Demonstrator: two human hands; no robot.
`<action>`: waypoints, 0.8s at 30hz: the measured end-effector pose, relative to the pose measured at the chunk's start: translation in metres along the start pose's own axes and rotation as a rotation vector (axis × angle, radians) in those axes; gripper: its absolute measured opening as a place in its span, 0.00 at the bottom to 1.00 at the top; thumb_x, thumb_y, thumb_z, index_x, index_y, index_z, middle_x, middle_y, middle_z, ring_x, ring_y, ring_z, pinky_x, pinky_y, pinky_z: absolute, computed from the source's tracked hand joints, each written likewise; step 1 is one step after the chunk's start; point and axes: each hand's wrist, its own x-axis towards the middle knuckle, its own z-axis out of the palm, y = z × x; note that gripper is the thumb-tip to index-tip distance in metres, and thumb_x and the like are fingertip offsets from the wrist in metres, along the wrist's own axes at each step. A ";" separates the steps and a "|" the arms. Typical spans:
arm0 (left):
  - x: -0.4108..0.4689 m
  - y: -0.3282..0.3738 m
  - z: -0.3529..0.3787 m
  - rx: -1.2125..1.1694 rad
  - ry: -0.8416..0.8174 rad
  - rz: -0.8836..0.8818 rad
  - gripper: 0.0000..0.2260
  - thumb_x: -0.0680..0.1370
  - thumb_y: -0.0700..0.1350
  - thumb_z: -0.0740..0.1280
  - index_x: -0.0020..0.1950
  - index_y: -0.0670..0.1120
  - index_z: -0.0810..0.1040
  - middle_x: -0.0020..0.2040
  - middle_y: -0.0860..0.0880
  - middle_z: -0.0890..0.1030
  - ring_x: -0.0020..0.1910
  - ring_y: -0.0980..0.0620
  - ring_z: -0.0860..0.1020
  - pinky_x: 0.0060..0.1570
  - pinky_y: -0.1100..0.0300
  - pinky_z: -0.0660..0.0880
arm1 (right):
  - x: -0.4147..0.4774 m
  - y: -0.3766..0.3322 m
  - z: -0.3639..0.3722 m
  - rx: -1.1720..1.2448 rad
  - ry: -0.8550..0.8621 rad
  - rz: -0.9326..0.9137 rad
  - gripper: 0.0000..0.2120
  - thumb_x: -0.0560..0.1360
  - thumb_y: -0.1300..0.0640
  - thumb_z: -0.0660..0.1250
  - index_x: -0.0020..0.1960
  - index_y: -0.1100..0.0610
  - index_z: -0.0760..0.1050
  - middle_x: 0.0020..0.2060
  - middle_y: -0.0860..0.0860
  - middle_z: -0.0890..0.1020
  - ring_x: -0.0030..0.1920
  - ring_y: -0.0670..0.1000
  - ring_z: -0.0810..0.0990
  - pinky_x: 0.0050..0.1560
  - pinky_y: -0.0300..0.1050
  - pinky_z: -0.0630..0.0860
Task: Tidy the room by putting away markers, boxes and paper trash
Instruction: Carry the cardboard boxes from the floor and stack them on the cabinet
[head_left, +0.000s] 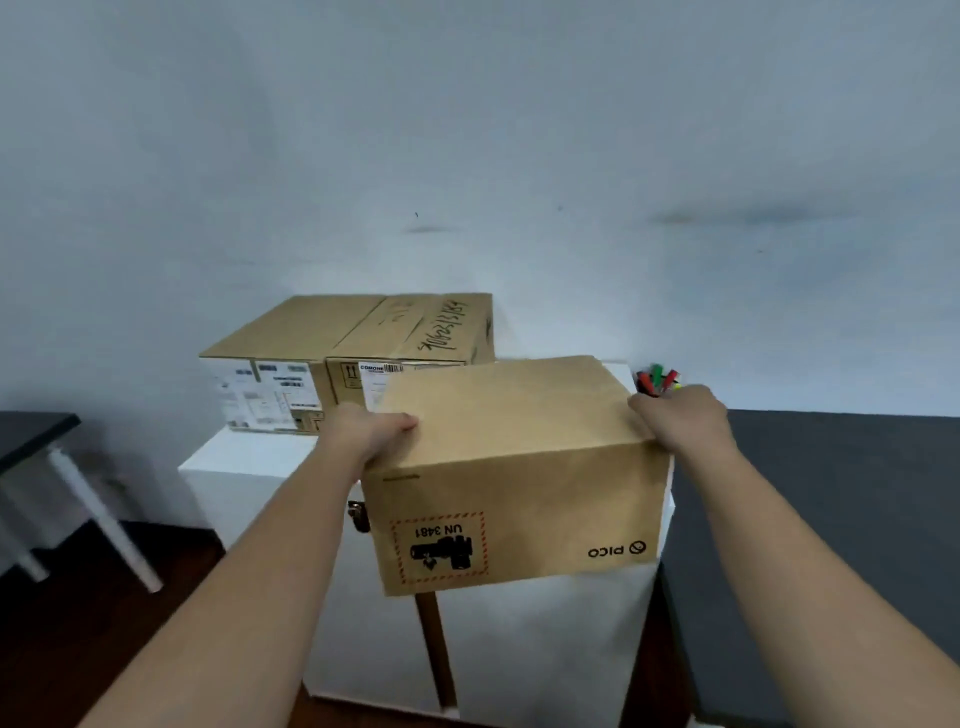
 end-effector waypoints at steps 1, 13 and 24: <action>0.004 -0.004 0.014 0.003 0.018 0.008 0.26 0.70 0.53 0.75 0.59 0.37 0.73 0.52 0.42 0.77 0.50 0.42 0.76 0.51 0.51 0.77 | 0.004 0.010 0.006 0.068 0.047 0.028 0.11 0.72 0.55 0.65 0.34 0.59 0.70 0.31 0.54 0.73 0.38 0.55 0.72 0.33 0.44 0.65; 0.006 0.017 0.099 0.385 -0.100 0.574 0.13 0.78 0.53 0.61 0.49 0.43 0.75 0.50 0.42 0.81 0.46 0.43 0.80 0.50 0.48 0.78 | 0.026 0.026 0.082 0.250 -0.050 -0.010 0.43 0.76 0.46 0.63 0.78 0.53 0.38 0.78 0.54 0.44 0.78 0.55 0.47 0.77 0.54 0.50; 0.069 0.048 0.091 0.878 -0.472 0.934 0.32 0.72 0.63 0.67 0.73 0.67 0.58 0.79 0.51 0.52 0.77 0.48 0.50 0.74 0.45 0.47 | 0.036 -0.005 0.036 -0.272 -0.424 -0.088 0.45 0.66 0.47 0.77 0.76 0.49 0.58 0.73 0.50 0.59 0.70 0.54 0.66 0.67 0.48 0.68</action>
